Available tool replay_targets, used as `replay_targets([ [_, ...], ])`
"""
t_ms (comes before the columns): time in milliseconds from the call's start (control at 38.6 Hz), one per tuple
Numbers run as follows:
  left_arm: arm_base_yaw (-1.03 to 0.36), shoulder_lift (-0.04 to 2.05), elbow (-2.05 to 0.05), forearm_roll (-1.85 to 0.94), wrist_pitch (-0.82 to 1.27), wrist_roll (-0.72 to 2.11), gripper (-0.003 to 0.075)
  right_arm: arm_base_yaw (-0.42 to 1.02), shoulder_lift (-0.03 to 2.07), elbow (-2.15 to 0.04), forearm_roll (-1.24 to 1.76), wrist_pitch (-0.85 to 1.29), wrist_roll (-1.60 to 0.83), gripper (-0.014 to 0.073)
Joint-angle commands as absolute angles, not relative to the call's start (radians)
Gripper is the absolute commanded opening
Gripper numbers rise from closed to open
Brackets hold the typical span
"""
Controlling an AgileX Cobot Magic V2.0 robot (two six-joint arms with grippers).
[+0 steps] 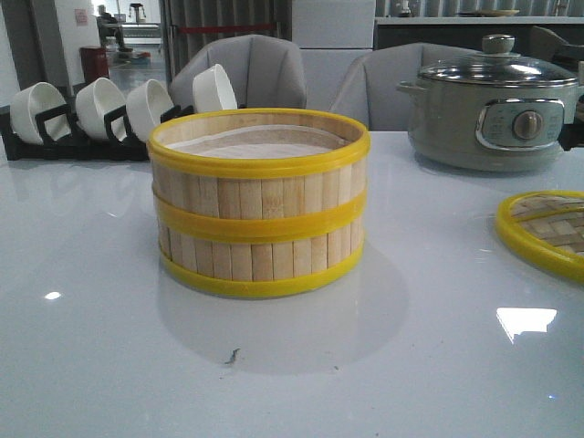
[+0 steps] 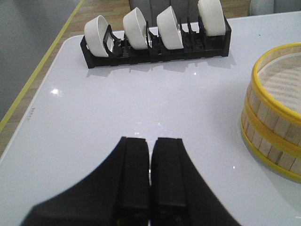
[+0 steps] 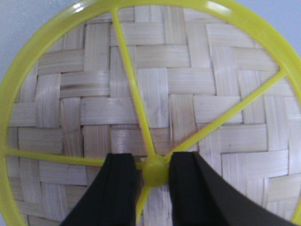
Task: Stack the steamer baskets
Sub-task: 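Lift the lid with the right gripper and carry it over the stack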
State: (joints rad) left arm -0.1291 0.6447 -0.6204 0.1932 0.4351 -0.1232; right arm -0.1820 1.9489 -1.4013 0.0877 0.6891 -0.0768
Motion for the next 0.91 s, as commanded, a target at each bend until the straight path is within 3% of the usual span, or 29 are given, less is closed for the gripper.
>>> replay_targets([
  [0,-0.130,0.643,-0.649,0.200,0.350,-0.131,0.0087,-0.189,1.895,-1.436,0.081,0.654,-0.073,0.0216],
  [181,-0.130,0.643,-0.649,0.200,0.350,-0.131,0.0087,-0.188,1.893,-1.436,0.081,0.675,-0.073,0.0041],
  [492,-0.130,0.643,-0.649,0.200,0.350,-0.131,0.0087,-0.111,1.749,-1.477,0.085,0.700,-0.073,0.0051],
  [880,-0.130,0.643,-0.649,0.200,0.350,-0.131,0.0087,0.125,1.716,-1.790,0.159,0.867,-0.073,0.0051],
])
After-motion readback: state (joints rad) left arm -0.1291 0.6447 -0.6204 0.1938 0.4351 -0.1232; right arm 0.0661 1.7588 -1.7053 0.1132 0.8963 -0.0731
